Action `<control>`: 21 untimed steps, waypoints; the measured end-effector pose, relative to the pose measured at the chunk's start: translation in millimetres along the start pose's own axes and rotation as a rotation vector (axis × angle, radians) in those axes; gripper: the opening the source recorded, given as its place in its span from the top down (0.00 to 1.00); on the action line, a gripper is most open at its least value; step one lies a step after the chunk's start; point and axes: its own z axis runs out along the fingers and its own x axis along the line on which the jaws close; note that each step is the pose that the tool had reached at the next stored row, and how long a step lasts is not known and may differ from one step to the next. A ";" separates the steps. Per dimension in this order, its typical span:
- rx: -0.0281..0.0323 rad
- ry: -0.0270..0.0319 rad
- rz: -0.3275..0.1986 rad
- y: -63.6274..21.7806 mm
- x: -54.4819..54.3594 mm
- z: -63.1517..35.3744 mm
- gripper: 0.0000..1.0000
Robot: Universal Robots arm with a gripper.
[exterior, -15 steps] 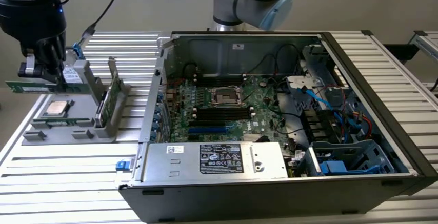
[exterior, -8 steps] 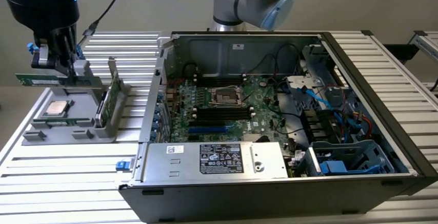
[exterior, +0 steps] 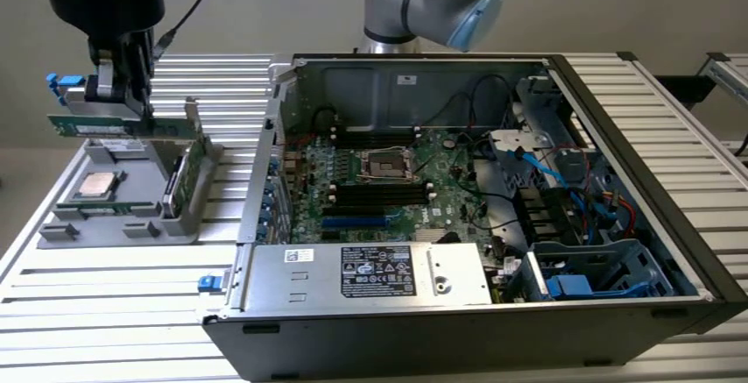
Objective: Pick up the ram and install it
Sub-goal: 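Pick up the ram and move it above insertion slot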
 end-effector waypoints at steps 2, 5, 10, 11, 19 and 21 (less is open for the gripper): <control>-0.0003 -0.0009 -0.004 -6.2 0.8 -4.7 0.86; -0.0009 -0.0017 -0.009 -15.3 2.0 -11.1 0.86; -0.0022 -0.0018 -0.018 -31.4 4.1 -21.7 0.86; -0.0025 -0.0017 -0.020 -34.6 4.6 -23.7 0.86; -0.0046 -0.0002 -0.032 -61.5 8.2 -37.4 0.86; -0.0050 0.0004 -0.035 -69.2 9.3 -39.8 0.86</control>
